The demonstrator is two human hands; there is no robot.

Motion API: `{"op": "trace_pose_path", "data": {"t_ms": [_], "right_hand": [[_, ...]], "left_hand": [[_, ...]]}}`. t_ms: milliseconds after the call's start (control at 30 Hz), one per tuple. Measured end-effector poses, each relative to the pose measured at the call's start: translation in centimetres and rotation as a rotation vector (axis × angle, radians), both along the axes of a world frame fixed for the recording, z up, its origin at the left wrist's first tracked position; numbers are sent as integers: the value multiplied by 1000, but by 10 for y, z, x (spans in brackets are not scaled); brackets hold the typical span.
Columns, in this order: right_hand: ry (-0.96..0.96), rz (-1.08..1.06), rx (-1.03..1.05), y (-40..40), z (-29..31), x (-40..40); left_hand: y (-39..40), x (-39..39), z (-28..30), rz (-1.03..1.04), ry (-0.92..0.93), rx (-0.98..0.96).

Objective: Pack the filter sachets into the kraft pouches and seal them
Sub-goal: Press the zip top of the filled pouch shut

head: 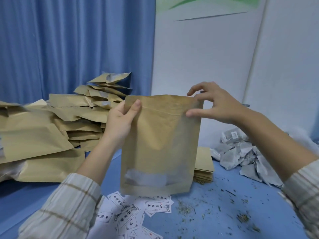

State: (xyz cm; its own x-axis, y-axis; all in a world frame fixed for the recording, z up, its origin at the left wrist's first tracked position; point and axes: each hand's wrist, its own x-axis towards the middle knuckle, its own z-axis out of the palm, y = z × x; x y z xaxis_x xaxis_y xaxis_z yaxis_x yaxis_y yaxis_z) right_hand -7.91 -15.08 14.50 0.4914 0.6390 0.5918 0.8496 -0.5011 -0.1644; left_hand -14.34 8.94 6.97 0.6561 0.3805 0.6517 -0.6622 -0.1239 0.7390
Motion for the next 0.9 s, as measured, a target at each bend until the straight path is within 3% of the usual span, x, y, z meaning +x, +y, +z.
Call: {"op": "trace_pose_path", "data": {"t_ms": [233, 400, 533, 733, 900], "right_hand": [[164, -31, 240, -16, -19, 20], [328, 94, 424, -24, -32, 33], [318, -61, 207, -25, -32, 39], [241, -10, -82, 18, -19, 18], [142, 1, -63, 27, -17, 12]], "left_hand": [[2, 3, -6, 20, 45, -31], [-3, 10, -10, 35, 101, -78], [-14, 12, -14, 91, 80, 17], [-45, 13, -19, 35, 46, 127], [-43, 11, -25, -18, 85, 13]]}}
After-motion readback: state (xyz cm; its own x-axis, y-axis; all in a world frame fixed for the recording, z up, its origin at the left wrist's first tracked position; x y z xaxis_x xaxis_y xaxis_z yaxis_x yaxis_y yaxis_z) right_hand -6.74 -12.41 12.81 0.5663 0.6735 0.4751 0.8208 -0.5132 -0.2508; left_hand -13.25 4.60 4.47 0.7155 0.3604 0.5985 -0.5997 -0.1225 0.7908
